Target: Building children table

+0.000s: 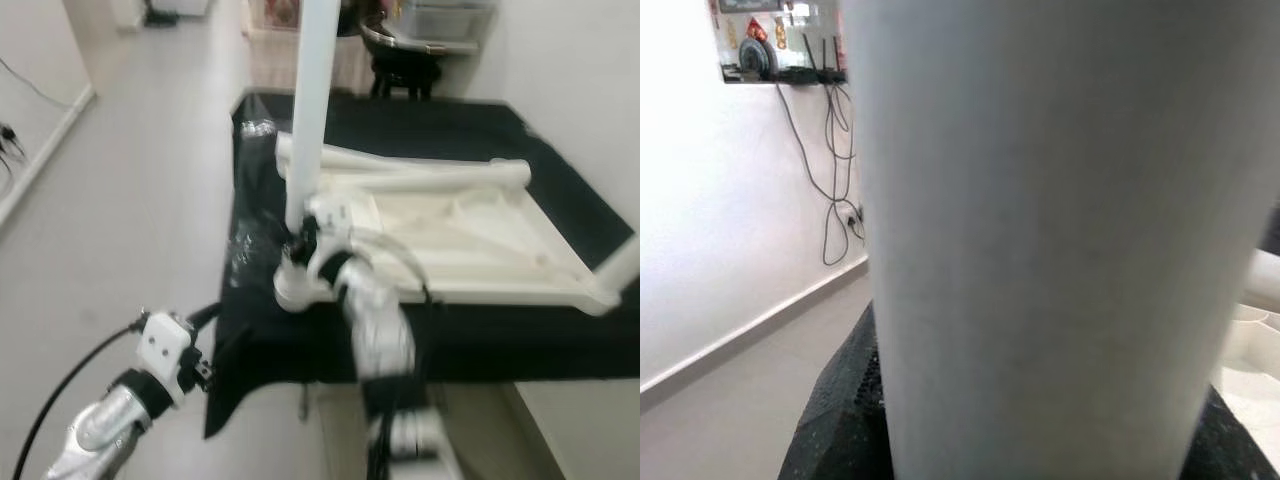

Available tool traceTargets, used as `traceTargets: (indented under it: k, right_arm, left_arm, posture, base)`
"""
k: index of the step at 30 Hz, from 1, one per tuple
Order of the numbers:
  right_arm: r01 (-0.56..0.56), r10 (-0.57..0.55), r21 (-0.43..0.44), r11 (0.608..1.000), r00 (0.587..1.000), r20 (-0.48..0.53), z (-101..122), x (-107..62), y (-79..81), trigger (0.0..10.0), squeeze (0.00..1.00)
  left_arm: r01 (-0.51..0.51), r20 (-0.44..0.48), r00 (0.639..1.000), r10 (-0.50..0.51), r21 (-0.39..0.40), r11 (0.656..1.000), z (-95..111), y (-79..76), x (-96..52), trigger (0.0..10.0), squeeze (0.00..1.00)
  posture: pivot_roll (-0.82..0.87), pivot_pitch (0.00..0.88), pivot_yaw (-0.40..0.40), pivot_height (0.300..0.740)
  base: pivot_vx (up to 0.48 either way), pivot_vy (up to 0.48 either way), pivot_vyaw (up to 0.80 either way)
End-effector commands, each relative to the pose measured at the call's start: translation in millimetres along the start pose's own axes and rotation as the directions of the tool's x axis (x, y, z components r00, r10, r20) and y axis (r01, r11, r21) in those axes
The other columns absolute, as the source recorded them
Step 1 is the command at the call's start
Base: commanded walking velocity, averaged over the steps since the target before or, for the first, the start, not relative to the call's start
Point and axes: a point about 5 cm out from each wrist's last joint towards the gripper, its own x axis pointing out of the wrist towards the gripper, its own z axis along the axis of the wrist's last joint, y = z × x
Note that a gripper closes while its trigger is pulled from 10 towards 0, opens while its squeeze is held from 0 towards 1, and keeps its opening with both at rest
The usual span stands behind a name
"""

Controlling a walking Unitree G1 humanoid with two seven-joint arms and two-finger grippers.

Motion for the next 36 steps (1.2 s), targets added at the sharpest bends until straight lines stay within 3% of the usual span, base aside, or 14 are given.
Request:
traceTargets:
  k: [1, 5, 7, 8, 12, 13, 17, 19, 20, 21, 33, 34, 35, 36]
  right_arm:
    - [0.047, -0.048, -0.011, 0.999, 0.985, -0.168, -39, -18.2, 8.0, 0.0, 0.00]
    - [0.038, -0.038, -0.005, 0.999, 0.986, -0.162, -40, -16.0, 13.8, 0.0, 0.00]
    - [0.029, -0.028, 0.008, 1.000, 0.988, -0.149, -38, -9.5, 14.2, 1.6, 0.00]
    - [0.042, -0.038, 0.031, 0.999, 0.990, -0.139, -35, -3.1, 11.6, 10.0, 0.00]
    - [0.021, -0.013, 0.079, 0.997, 0.994, -0.108, -27, 5.2, 11.0, 10.0, 0.00]
    - [-0.017, 0.023, 0.083, 0.996, 0.997, -0.079, -20, 8.8, 10.7, 10.0, 1.00]
    - [-0.106, 0.111, 0.099, 0.989, 0.993, -0.041, -11, 13.1, 11.7, 10.0, 1.00]
    - [-0.321, 0.322, 0.054, 0.945, 0.947, 0.007, 6, 19.5, 9.5, 10.0, 1.00]
    - [-0.408, 0.408, 0.019, 0.913, 0.913, 0.006, 11, 20.6, 7.8, 10.0, 0.16]
    - [-0.442, 0.441, -0.021, 0.897, 0.897, -0.020, 13, 23.2, 1.6, 10.0, 0.00]
    - [-0.569, 0.557, -0.042, 0.822, 0.816, -0.151, 9, 30.9, -16.6, 10.0, 0.00]
    - [-0.572, 0.562, -0.032, 0.820, 0.814, -0.147, 10, 32.0, -18.4, 4.7, 0.00]
    - [-0.572, 0.562, -0.032, 0.820, 0.814, -0.147, 10, 32.0, -18.4, 4.7, 0.00]
    - [-0.573, 0.566, -0.013, 0.819, 0.813, -0.132, 12, 33.1, -20.1, 0.0, 0.00]
  left_arm:
    - [0.007, -0.016, 1.000, -0.008, -0.002, 1.000, -3, -0.4, -1.6, 10.0, 0.00]
    - [0.012, -0.020, 1.000, -0.012, -0.001, 1.000, -4, 0.4, -0.9, 10.0, 0.00]
    - [0.011, -0.024, 1.000, -0.011, 0.002, 1.000, -5, 1.2, -0.9, 10.0, 0.00]
    - [0.006, -0.026, 1.000, -0.005, 0.005, 1.000, -5, 2.0, -1.3, 10.0, 0.00]
    - [0.000, -0.029, 1.000, 0.000, 0.007, 1.000, -6, 3.1, -1.7, 10.0, 0.00]
    - [0.001, -0.029, 1.000, 0.000, 0.008, 1.000, -6, 3.3, -1.8, 10.0, 0.00]
    - [0.002, -0.030, 1.000, -0.001, 0.007, 1.000, -6, 3.3, -1.8, 10.0, 0.00]
    - [0.003, -0.030, 1.000, -0.003, 0.007, 1.000, -5, 2.6, -1.1, 10.0, 0.00]
    - [0.004, -0.030, 1.000, -0.004, 0.007, 1.000, -5, 1.9, -0.6, 10.0, 0.00]
    - [0.004, -0.029, 1.000, -0.003, 0.007, 1.000, -5, 0.7, 0.2, 10.0, 0.00]
    - [-0.005, -0.024, 1.000, 0.005, 0.002, 1.000, -5, -4.6, 1.6, 10.0, 0.00]
    - [-0.005, -0.023, 1.000, 0.005, 0.000, 1.000, -5, -5.2, 1.6, 10.0, 0.00]
    - [-0.005, -0.023, 1.000, 0.005, 0.000, 1.000, -5, -5.2, 1.6, 10.0, 0.00]
    - [-0.005, -0.022, 1.000, 0.005, -0.002, 1.000, -4, -6.0, 1.7, 10.0, 0.00]
  posture:
    - [0.00, 0.135, -0.058, 0.740]
    - [0.01, 0.120, -0.060, 0.740]
    - [0.01, 0.117, -0.056, 0.740]
    - [0.02, 0.116, -0.054, 0.740]
    - [0.03, 0.115, -0.056, 0.740]
    - [0.03, 0.114, -0.057, 0.740]
    - [0.03, 0.114, -0.057, 0.740]
    - [0.04, 0.111, -0.063, 0.740]
    - [0.04, 0.111, -0.067, 0.740]
    - [0.05, 0.109, -0.075, 0.740]
    - [0.06, 0.116, -0.091, 0.740]
    - [0.06, 0.116, -0.093, 0.740]
    - [0.06, 0.116, -0.093, 0.740]
    - [0.05, 0.118, -0.095, 0.740]
  base:
    - [0.000, 0.000, 0.00]
    - [0.000, 0.000, 0.00]
    - [0.000, 0.000, 0.00]
    - [0.000, 0.000, 0.00]
    - [0.000, 0.000, 0.00]
    - [0.000, 0.000, 0.00]
    - [0.000, 0.000, 0.00]
    - [0.000, 0.000, 0.00]
    - [0.000, 0.000, 0.00]
    - [0.000, 0.000, 0.00]
    - [0.000, 0.000, 0.00]
    - [0.000, 0.000, 0.00]
    - [0.000, 0.000, 0.00]
    - [0.000, 0.000, 0.00]
